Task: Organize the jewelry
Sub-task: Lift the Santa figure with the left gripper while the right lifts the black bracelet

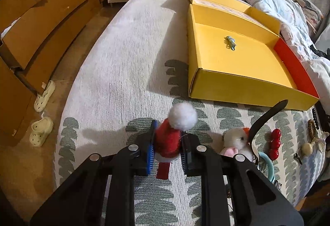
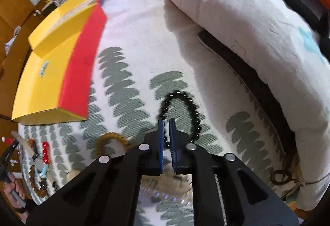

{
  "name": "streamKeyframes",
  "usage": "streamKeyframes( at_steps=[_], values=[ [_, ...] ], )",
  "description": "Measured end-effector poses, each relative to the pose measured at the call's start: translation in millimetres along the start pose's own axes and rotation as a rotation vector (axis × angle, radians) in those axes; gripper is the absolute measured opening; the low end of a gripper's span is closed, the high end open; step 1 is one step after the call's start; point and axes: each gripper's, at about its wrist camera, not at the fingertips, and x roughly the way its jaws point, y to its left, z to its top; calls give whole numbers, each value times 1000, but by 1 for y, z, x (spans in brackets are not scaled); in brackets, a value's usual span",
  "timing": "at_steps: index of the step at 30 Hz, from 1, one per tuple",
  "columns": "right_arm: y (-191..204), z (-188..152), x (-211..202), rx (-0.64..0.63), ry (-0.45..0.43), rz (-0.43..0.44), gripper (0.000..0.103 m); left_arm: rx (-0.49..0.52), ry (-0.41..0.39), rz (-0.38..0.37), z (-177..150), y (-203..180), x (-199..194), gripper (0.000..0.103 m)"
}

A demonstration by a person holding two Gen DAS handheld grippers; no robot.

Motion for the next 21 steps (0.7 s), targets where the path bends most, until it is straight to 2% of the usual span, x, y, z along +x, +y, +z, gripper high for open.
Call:
streamKeyframes(
  at_steps=[4,13,15,17,19,21],
  values=[
    [1,5,11,-14,28,15,14,2,-1,1,0,-1,-1,21],
    [14,11,28,-56,78,-26,17,9,-2,7,1,-5,0,21],
    [16,11,28,-66,87,-32,28,8,-4,9,1,-5,-1,21],
    [19,10,27,-76,85,-38,65,7,-5,8,2,-5,-1,21],
    [21,10,27,-82,79,-54,67,9,-6,8,1,-5,-1,21],
    [18,11,27,-46,96,-31,64,10,-6,9,1,-6,-1,21]
  ],
)
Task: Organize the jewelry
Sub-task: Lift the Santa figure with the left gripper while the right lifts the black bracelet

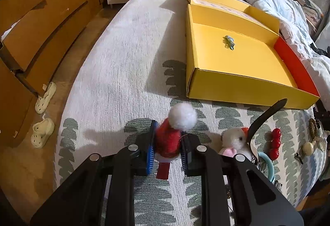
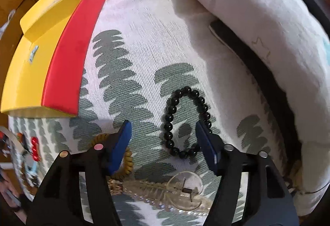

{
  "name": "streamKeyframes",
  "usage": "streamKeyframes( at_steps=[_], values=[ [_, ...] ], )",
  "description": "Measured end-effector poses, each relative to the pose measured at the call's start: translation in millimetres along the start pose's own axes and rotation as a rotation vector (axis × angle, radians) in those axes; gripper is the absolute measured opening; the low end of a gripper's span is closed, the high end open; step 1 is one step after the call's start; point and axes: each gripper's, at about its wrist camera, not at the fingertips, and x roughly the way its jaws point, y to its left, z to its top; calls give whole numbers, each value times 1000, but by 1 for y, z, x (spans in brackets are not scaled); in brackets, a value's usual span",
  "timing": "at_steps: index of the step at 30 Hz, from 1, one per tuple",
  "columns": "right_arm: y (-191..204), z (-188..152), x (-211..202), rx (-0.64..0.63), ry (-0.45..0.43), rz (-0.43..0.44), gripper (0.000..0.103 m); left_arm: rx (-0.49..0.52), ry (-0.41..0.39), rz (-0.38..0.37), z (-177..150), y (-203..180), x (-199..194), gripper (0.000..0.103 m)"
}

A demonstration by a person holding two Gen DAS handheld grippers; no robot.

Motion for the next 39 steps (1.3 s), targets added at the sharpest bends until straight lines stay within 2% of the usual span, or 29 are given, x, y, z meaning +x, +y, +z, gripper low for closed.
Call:
streamKeyframes(
  at_steps=[4,7,12,13,14,16,23,25,31,39],
  values=[
    [4,4,5,-21,26,-27,39,1,0,0,0,0,0,21],
    [9,6,16,-53,58,-46,36,0,0,0,0,0,0,21],
    [6,12,21,-42,73,-28,34,2,1,-3,0,0,0,21],
    [4,12,21,-36,82,-16,27,3,1,-5,0,0,0,21],
    [4,12,21,-41,85,-10,16,2,1,-5,0,0,0,21],
    [2,13,22,-36,86,3,10,1,0,-7,0,0,0,21],
    [-7,8,13,-13,70,14,10,-4,-5,-17,-1,0,-3,21],
    [-7,12,6,-6,48,6,10,-9,-5,-22,0,1,-4,21],
    [-8,4,-35,25,-46,79,10,-15,-15,-23,0,3,-7,21],
    [-5,5,-68,21,-139,113,10,-17,-37,-19,3,3,-14,21]
  ],
)
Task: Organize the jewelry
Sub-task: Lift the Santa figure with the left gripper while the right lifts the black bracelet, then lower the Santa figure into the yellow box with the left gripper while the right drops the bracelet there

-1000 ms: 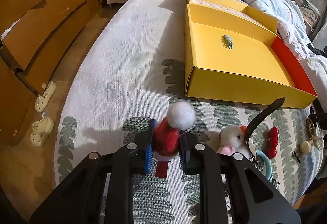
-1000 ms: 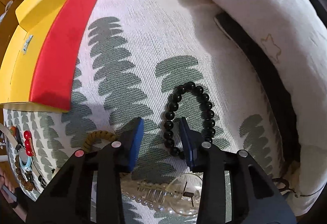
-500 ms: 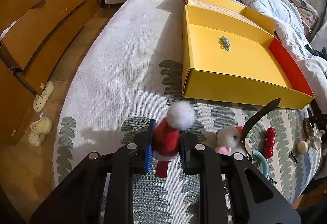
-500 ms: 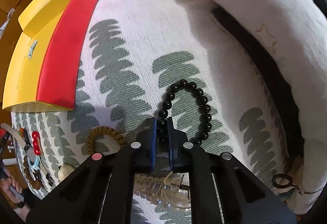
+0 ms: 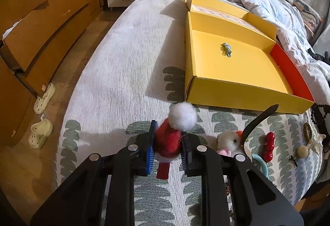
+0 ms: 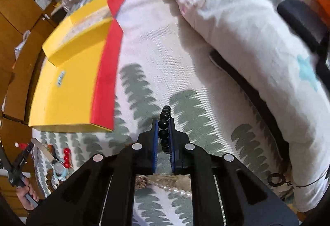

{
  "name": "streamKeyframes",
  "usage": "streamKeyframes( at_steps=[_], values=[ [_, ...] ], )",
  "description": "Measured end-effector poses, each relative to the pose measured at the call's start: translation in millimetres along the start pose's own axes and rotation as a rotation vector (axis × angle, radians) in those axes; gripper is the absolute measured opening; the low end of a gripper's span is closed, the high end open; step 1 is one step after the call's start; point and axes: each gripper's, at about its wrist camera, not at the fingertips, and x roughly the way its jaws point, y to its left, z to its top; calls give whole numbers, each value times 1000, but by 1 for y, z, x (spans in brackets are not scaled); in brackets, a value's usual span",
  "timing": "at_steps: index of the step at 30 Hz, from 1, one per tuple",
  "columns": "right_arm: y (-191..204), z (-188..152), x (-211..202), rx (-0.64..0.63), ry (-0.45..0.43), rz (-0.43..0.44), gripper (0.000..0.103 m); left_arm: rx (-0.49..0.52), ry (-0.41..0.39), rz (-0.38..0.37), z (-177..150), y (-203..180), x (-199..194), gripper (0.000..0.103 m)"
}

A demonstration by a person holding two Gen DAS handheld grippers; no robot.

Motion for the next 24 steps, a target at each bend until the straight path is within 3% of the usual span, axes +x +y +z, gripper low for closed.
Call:
streamKeyframes(
  at_steps=[8,14,20,24],
  values=[
    [47,16,-24,-61,-80,47,10,-4,-39,-33,9,-4,-18,21],
    [98,34,-35,-124,-119,136,10,-12,-40,-120,35,-17,-33,21],
    [154,55,-17,-189,-101,203,10,40,-65,-133,66,-51,-40,21],
    [178,71,3,-205,-79,237,10,64,-48,-159,91,-76,-26,21]
  ],
)
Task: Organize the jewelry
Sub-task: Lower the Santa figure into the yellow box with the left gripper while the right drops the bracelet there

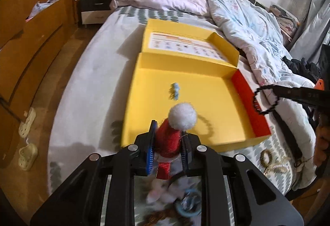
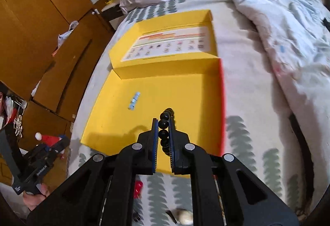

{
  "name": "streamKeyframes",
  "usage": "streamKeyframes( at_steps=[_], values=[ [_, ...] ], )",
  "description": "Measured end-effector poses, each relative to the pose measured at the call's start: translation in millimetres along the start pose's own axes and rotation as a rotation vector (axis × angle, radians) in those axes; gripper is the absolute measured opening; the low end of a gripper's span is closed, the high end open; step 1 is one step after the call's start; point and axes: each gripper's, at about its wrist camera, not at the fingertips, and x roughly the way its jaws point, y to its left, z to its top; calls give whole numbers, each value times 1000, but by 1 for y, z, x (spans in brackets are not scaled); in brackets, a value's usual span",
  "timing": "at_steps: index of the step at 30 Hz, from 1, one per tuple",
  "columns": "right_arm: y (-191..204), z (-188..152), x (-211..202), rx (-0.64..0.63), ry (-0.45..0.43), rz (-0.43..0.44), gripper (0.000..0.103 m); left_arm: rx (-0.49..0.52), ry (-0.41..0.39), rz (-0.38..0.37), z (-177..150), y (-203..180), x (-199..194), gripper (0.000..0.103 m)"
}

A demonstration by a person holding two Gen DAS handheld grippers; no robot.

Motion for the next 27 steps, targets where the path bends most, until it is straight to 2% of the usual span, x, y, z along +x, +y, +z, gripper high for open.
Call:
streamKeyframes(
  at_steps=[5,8,11,19,27],
  values=[
    [1,18,33,13,43,30,10,1,53,-20,24,-13,34,21],
    [0,29,51,9,63,-6,10,-7,95,-27,38,-19,63,21],
    [-3,38,68,3,81,-5,10,-9,128,-34,49,-26,86,21],
    [-18,53,112,3,112,-24,10,-4,162,-67,70,-38,132,21],
    [-31,69,130,3,96,-49,10,-24,195,-111,80,-35,178,21]
  ],
)
